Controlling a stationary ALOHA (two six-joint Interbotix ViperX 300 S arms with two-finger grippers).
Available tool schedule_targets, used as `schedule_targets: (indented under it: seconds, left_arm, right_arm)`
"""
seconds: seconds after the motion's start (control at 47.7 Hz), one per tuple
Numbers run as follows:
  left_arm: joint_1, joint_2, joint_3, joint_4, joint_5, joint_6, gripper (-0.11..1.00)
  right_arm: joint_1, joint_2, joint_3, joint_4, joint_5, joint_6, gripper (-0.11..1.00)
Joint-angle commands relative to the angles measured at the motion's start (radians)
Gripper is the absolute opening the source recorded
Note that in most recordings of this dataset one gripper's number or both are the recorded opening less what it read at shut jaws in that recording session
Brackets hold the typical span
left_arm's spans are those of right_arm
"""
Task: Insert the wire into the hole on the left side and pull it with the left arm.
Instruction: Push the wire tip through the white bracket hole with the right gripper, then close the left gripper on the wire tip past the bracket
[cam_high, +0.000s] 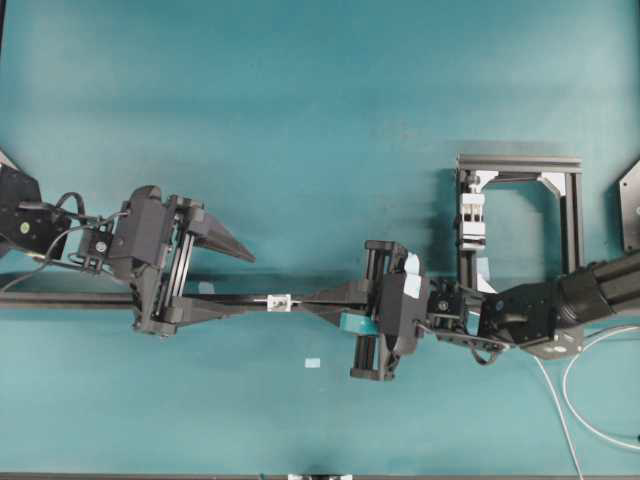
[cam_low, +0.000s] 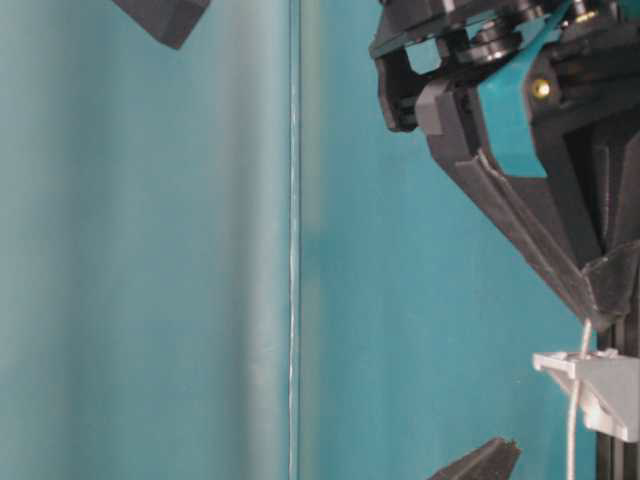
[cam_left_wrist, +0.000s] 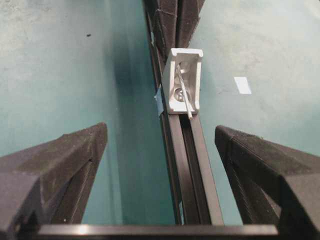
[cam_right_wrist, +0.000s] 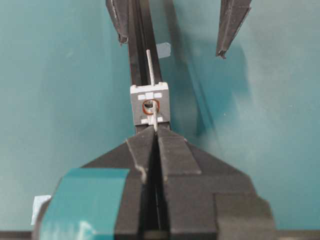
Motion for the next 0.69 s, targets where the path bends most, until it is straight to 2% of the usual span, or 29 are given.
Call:
schedule_targets:
  seconds: [0.0, 0.105, 0.44, 0.67]
  left_arm:
    - [-0.003, -0.015, -0.017, 0.002, 0.003, -0.015, 0.51]
    - [-0.003, -0.015, -0.028, 0.002, 0.026, -0.049, 0.51]
    - [-0.006, -0.015, -0.103, 0.002, 0.166, -0.095, 0.51]
    - [-0.006, -0.015, -0.110, 0.002, 0.176, -0.120, 0.51]
  right_arm:
    - [-0.015, -0.011, -0.017, -0.002, 0.002, -0.002, 0.05]
    - [-0.017, -0.011, -0.018, -0.002, 0.002, -0.002, 0.05]
    - [-0.021, -0.011, -0.018, -0.002, 0.014, -0.002, 0.05]
    - [-0.021, -0.011, -0.018, -0.002, 0.014, -0.006, 0.05]
